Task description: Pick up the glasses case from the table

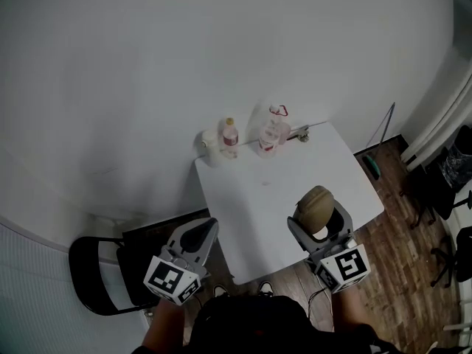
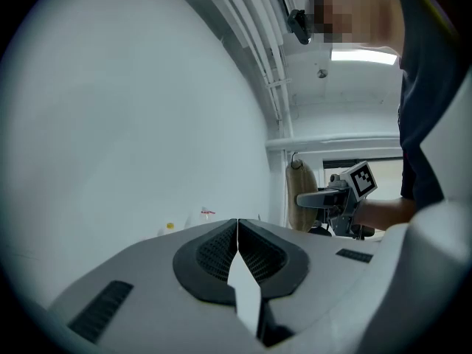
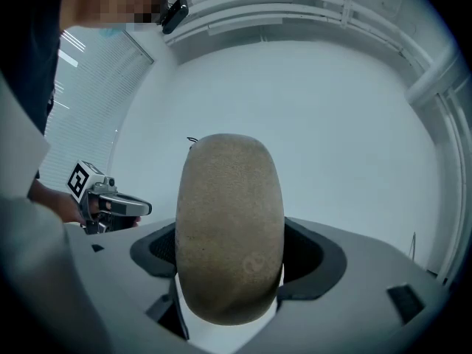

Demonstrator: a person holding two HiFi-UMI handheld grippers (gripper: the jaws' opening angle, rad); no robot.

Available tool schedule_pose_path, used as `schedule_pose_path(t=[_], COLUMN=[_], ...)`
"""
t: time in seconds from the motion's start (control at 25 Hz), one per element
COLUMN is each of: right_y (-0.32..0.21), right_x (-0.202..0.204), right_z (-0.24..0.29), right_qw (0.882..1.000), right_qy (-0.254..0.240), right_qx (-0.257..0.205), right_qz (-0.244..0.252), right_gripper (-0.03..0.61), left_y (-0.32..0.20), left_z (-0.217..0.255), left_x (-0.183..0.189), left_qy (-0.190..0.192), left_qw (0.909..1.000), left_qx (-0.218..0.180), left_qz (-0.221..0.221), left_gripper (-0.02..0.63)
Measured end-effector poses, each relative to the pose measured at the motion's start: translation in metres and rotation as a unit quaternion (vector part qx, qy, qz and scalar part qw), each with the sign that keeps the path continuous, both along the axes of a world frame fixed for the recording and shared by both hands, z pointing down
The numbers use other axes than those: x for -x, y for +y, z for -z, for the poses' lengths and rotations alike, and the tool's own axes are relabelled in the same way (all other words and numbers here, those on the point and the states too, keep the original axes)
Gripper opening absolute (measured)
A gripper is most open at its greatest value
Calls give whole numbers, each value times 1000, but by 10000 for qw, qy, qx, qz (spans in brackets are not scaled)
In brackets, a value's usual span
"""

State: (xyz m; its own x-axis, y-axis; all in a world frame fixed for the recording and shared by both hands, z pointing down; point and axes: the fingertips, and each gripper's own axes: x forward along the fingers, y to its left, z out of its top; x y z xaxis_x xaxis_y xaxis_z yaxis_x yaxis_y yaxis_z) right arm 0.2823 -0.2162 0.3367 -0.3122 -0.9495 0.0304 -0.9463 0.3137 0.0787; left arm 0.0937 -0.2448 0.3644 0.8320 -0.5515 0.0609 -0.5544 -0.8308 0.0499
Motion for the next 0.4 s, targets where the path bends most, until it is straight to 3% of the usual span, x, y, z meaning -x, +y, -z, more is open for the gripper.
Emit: schedule_pose_path(t=[0.4], right_y=[-5], right_x=[11], right_z=[-2], right_qw=[10000], right_qy=[43], right_qx=[-52], right_qz=[61], right_gripper=[388], left_y=[2], left_z=[-2], left_x=[-1], left_qy=[-165], left_qw=[9998], left_qx=[-85], left_qz=[-123], left_gripper=[22])
